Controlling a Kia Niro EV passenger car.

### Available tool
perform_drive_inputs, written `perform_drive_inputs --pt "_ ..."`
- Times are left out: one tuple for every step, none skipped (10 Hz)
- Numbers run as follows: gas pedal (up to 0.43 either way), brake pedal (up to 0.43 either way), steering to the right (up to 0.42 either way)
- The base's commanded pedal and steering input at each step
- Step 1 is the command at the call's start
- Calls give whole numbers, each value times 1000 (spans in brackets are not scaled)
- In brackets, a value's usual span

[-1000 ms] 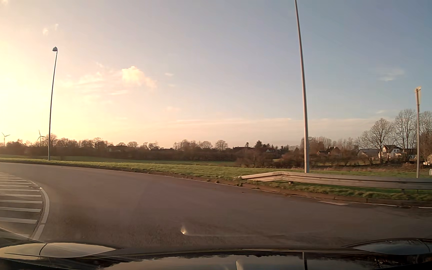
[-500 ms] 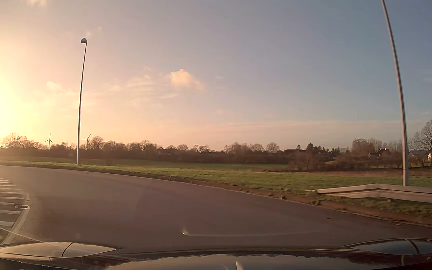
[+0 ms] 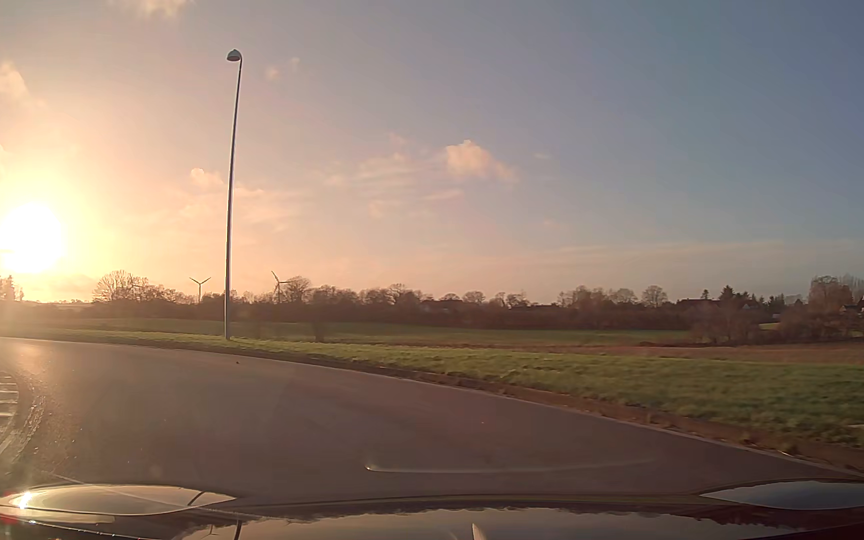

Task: Follow the waypoints while adhering to traffic rules and regulations

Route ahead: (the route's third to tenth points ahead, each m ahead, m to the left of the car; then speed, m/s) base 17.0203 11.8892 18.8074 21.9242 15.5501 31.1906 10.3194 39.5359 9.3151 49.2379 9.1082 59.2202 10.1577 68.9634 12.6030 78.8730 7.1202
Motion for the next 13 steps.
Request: perform_drive_inputs --pt "130 0 -247" --pt "130 0 -255" --pt "130 0 -259" --pt "130 0 -259" --pt "130 0 -259" --pt "130 0 -259" --pt "130 0 -259" --pt "130 0 -257" --pt "130 0 -253" --pt "130 0 -251" --pt "130 0 -251" --pt "130 0 -251" --pt "138 0 -254"
